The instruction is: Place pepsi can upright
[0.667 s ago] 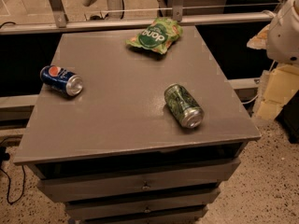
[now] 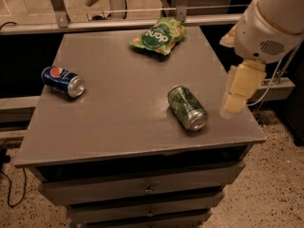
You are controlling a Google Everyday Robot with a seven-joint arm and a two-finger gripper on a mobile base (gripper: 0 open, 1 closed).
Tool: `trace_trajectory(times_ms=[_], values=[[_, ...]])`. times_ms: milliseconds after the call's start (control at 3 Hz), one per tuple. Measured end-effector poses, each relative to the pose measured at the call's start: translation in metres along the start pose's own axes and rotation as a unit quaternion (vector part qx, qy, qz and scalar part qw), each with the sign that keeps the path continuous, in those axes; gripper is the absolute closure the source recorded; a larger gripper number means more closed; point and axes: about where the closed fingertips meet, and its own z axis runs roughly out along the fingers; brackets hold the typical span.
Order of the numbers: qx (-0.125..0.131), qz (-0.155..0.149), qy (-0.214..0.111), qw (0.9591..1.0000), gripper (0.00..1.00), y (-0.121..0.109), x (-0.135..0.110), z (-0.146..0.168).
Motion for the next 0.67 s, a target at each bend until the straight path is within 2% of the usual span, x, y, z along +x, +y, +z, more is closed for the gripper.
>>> trace_trajectory(times_ms=[333, 667], values=[[-0.015, -0.021, -0.049, 0.9985, 0.0, -0.012, -0.079, 0.031], [-0.038, -0.04, -0.08, 0.9953, 0.0, -0.014, -0.173, 0.063]])
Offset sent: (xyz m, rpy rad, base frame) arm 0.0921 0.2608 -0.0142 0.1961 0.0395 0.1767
